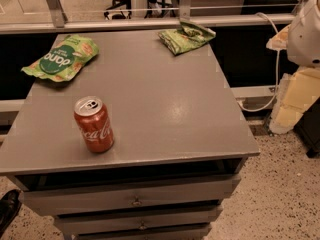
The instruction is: Pick coke can
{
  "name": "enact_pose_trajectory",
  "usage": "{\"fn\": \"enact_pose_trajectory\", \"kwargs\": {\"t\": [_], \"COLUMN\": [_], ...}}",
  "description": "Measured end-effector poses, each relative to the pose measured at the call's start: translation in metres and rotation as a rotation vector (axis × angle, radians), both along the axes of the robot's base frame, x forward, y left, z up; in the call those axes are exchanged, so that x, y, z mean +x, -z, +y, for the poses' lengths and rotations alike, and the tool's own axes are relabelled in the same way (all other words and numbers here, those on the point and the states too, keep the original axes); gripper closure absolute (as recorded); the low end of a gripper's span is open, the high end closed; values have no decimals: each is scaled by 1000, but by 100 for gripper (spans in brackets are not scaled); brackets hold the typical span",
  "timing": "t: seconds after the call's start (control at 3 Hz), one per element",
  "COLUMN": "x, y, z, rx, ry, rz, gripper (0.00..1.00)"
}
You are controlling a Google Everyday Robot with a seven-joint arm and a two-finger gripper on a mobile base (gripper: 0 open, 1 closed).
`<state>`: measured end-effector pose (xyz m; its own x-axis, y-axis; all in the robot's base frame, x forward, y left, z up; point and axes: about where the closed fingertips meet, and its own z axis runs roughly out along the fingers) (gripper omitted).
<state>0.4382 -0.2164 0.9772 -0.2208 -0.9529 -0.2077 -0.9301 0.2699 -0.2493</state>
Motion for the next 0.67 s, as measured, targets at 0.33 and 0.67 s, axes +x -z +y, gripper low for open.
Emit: {"fn": "enact_pose_trajectory", "kwargs": {"t": [0.33,0.67], "x": [1,12], "y": [-1,26], "z": [1,47], "rx": [9,176], "ry": [-1,-42], "rz": [-6,0], "gripper": [0,0]}}
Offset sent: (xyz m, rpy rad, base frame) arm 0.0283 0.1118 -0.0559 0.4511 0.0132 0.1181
